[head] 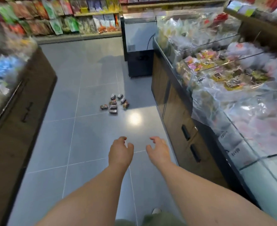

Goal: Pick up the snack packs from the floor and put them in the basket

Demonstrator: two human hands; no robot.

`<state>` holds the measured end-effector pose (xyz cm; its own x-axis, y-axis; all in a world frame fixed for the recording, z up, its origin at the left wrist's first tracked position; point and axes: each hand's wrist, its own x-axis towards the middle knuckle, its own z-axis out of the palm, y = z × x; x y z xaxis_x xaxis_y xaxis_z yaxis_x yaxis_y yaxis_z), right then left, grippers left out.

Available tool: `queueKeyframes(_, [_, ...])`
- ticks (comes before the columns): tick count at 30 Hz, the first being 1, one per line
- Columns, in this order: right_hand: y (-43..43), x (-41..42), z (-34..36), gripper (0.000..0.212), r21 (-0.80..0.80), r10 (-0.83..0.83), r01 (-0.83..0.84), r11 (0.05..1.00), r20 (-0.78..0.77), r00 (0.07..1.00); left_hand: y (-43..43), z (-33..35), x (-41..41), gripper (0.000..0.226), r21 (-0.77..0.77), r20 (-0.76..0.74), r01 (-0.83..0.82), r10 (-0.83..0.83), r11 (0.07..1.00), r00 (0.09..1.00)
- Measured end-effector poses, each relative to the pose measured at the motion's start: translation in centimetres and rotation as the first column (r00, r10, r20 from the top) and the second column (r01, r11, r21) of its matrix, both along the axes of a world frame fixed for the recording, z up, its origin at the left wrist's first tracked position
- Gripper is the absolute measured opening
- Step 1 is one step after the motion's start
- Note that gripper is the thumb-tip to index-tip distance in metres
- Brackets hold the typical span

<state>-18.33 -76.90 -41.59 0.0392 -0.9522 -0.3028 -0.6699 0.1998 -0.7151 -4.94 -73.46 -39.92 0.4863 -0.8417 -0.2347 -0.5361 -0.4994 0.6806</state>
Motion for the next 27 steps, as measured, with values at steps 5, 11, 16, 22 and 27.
queueKeyframes(5, [-4.5,0.3,-0.2,0.037,0.005,0.078,-0.078,0.997,0.013,0.997,-3.2,-0.2,0.7,0.045,0.027,-0.052,-0.134,0.135,0.991,0.989])
queueKeyframes(11, [-10.1,2.5,-0.8,0.037,0.030,0.124,-0.124,0.992,0.004,0.992,-8.2,-1.0,3.3,0.044,0.042,-0.056,-0.187,0.189,0.982,0.980])
queueKeyframes(16, [-16.6,6.3,-1.5,0.037,0.043,0.119,-0.119,0.992,-0.007,0.993,-14.8,-2.0,7.0,0.045,0.044,-0.025,-0.144,0.146,0.989,0.989])
queueKeyframes(22, [-26.0,13.7,-1.3,0.036,0.022,0.099,-0.099,0.995,-0.008,0.995,-24.5,-2.1,14.9,0.045,0.046,0.028,-0.083,0.082,0.995,0.996])
queueKeyframes(27, [-32.3,20.1,-0.9,0.038,0.030,0.075,-0.074,0.997,-0.024,0.997,-31.2,-1.9,21.5,0.045,0.060,0.035,-0.079,0.077,0.995,0.996])
